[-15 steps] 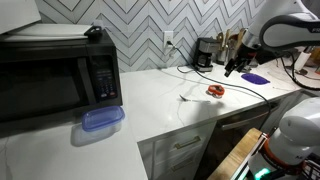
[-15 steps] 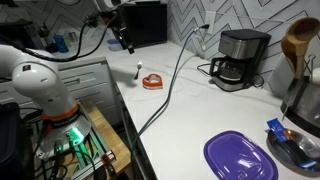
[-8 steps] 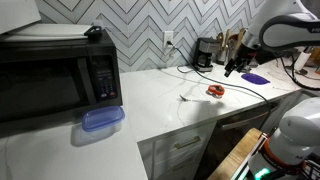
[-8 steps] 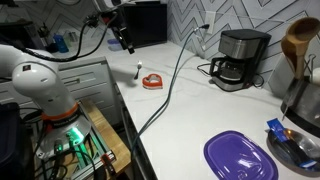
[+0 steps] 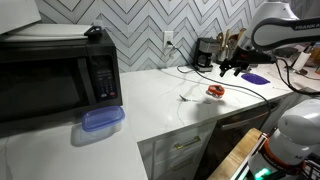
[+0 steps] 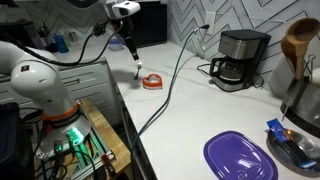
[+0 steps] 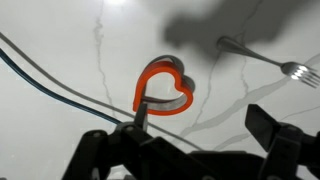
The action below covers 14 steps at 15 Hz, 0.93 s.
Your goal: Move the heart shaped object to the left
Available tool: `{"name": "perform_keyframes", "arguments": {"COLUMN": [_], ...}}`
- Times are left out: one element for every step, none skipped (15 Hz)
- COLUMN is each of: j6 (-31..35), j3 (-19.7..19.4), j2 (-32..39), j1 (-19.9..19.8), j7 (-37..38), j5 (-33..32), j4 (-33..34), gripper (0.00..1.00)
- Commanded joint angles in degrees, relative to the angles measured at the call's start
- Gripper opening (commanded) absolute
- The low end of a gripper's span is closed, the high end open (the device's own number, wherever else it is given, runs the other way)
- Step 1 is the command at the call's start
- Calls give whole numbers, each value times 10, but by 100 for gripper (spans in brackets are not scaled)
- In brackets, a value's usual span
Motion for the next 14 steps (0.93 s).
{"name": "perform_keyframes", "arguments": {"j6": [62,71,83,94,102,110,110,113,115,118,121,123,125,129], "j3": [3,-1,-1,0,2,4,2,1,2,2,1,0,-2,-3], "j2": [66,82,101,120,136,152,167,180,191,202,213,223,230,238], "j1": [-41,-44,-48,-53,-57,-60,-58,-59,-60,-61,-63,-64,-66,-69], "j7": [65,74,83,94,104,114,118,123,129,134,139,143,146,150], "j5": [12,18,22,24,27,28,34,36,37,37,37,36,36,34], "j4": [1,2,3,5,7,8,12,14,16,18,20,23,25,27], "gripper": [100,100,100,100,100,100,100,100,100,100,100,100,100,100]}}
